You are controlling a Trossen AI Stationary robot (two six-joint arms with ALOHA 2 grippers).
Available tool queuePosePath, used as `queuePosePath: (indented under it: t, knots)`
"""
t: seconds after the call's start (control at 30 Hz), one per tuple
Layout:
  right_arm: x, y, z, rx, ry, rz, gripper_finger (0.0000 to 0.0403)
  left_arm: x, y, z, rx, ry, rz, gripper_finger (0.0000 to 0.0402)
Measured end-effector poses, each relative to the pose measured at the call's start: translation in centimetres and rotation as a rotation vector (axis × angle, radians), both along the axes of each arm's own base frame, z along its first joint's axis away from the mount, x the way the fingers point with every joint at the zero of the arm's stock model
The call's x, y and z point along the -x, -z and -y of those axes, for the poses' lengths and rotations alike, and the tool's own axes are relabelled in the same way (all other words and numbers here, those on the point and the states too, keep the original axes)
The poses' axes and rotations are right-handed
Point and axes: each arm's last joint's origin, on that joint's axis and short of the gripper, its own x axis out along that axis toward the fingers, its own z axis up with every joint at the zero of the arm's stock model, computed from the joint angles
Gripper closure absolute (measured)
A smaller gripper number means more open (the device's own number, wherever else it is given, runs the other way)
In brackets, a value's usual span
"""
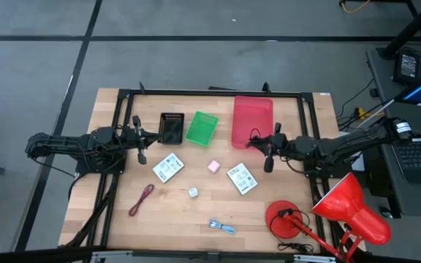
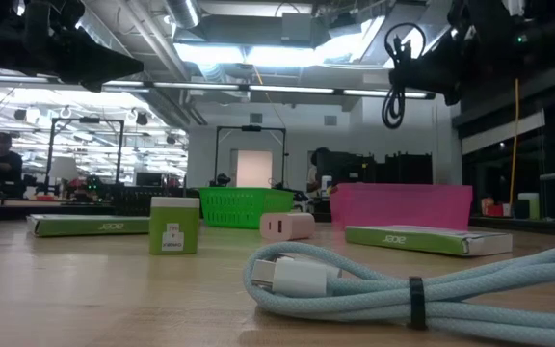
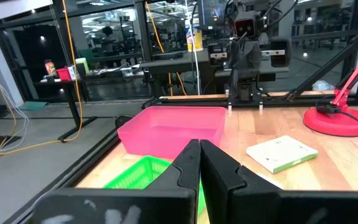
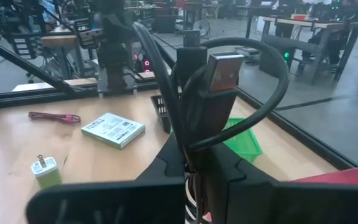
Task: Pick and place items into bin
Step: Put the black charger cable into the red bin
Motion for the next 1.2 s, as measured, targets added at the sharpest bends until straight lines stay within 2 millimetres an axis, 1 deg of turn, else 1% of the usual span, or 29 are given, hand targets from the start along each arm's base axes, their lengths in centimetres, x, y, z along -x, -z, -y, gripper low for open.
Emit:
queuePosePath:
  t: [0.27, 0.43, 0.53, 0.73, 0.83, 0.93, 1.0, 1.07, 1.13, 1.2]
  knots:
    - [0.0, -0.1, 0.5, 0.019, 0.031, 0.007, 0.0389, 0.0, 0.0, 0.0, 0.000, 0.010, 0.000, 0.0395]
    - [0.1, -0.1, 1.2, 0.030, 0.185, 0.009, 0.0389, 0.0, 0.0, 0.0, 0.000, 0.009, 0.000, 0.0396]
    - [0.1, -0.1, 1.7, 0.007, 0.266, 0.018, 0.0389, 0.0, 0.0, 0.0, 0.000, 0.010, 0.000, 0.0396]
    - [-0.2, 1.0, 2.5, -0.023, 0.408, -0.022, 0.0389, 0.0, 0.0, 0.0, 0.000, 0.010, 0.000, 0.0396]
    - [-0.7, 1.5, 2.9, -0.016, 0.437, -0.058, 0.0389, 0.0, 0.0, 0.0, 0.000, 0.010, 0.000, 0.0396]
    - [-1.5, 1.3, 3.4, -0.015, 0.462, -0.067, 0.0389, 0.0, 0.0, 0.0, 0.000, 0.010, 0.000, 0.0396]
    - [-1.9, 1.3, 3.8, -0.048, 0.491, -0.068, 0.0389, 0.0, 0.0, 0.0, 0.000, 0.010, 0.000, 0.0396]
    - [-2.2, 1.4, 4.5, -0.136, 0.542, -0.078, 0.0389, 0.0, 0.0, 0.0, 0.000, 0.009, 0.000, 0.0396]
    - [-2.4, 1.6, 5.1, -0.204, 0.595, -0.136, 0.0389, 0.0, 0.0, 0.0, 0.000, 0.009, 0.000, 0.0396]
    - [-2.6, 1.7, 5.6, -0.235, 0.631, -0.226, 0.0389, 0.0, 0.0, 0.0, 0.000, 0.009, 0.000, 0.0396]
